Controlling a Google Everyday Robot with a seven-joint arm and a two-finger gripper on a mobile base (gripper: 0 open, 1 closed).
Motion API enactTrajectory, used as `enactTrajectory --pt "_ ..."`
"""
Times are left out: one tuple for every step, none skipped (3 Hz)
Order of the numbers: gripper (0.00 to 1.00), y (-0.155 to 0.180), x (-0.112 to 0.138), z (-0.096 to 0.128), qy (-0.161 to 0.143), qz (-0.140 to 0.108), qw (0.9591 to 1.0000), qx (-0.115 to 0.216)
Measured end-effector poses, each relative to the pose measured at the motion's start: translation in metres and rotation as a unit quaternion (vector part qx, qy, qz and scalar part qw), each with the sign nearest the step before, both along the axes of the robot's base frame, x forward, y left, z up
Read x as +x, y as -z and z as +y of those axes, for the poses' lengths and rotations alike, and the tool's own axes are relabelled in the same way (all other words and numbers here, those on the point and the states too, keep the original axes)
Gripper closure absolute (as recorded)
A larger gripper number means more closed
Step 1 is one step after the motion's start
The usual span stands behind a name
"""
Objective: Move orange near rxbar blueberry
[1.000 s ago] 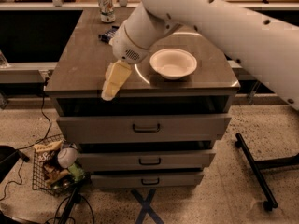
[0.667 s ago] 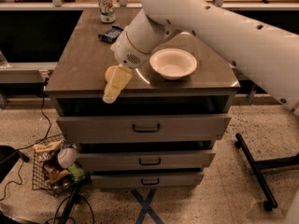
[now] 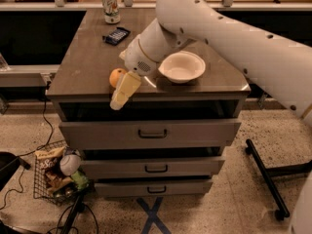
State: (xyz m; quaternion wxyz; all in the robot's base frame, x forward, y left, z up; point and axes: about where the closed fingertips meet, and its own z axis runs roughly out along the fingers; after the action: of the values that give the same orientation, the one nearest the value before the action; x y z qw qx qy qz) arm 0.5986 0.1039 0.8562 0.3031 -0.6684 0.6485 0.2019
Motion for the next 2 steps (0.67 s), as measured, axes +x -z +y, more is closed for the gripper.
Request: enactTrajectory --pt "0.10 0.0035 0.0032 0.0016 0.003 0.003 0.9999 0.014" --pt "0.34 0.0044 0.0028 0.0034 0.001 0.003 0.9999 0.015"
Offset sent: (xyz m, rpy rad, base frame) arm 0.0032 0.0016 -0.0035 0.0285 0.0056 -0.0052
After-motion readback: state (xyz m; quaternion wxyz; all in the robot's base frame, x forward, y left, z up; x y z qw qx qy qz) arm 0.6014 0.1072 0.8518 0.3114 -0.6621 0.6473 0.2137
